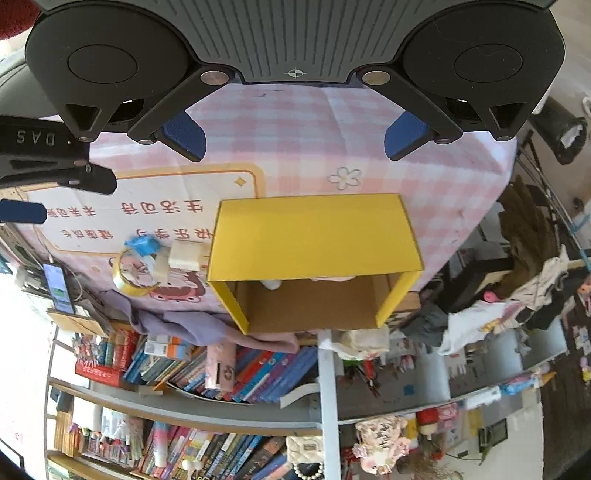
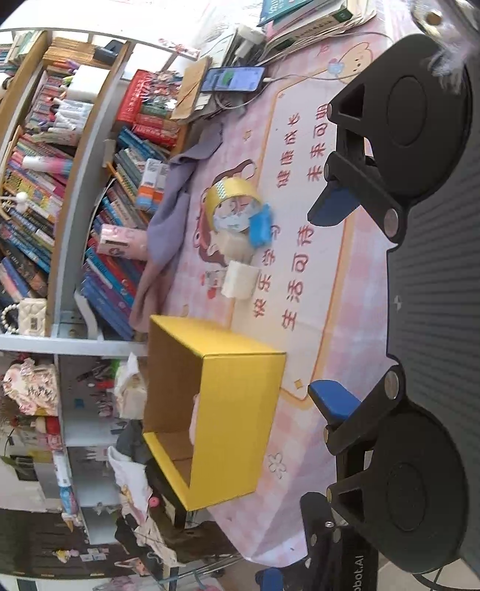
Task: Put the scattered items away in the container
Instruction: 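Move both grippers toward the tape roll and blue packet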
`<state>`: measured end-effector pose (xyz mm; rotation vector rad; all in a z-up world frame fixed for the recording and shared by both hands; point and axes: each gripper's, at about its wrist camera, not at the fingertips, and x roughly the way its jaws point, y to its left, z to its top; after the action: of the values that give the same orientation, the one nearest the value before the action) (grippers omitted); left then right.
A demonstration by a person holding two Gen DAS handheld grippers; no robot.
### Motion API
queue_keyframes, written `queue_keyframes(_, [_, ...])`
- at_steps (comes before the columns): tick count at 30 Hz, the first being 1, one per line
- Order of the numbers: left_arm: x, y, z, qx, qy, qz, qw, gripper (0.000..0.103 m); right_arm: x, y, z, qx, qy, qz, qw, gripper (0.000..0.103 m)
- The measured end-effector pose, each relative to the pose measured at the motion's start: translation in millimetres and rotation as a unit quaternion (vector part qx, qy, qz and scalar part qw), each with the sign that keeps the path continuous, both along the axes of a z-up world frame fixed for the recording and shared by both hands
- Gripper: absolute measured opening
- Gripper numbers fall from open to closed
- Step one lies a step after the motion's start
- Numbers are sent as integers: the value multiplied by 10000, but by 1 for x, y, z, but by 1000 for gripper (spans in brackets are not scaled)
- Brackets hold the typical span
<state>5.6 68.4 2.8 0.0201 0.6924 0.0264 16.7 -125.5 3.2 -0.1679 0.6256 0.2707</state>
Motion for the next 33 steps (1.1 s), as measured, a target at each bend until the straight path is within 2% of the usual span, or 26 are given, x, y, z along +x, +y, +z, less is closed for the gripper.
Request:
queue_keyframes(8, [7,-12,-6,126,164,-290,9994,103,9,-10,-8,124,240,-255,9993,91])
queue_keyframes(14, [18,-13,-9,-29,278,-204,9994,103,14,-16,-11,110,302,-275,9991,91])
queue_keyframes(21, [29,-27,-20,-101,606,-419,9972,103,19,-32,-15,142,454,-504,9976,92])
queue_keyframes(26, [36,-36,-24,-168,684,-470,9964,103,21,-41,-18,98,539,-599,9967,92])
queue_keyframes(33, [53,-64,-28,-178,759,-810,9937,103,31,-65,-23,36,636,-846,9944,93])
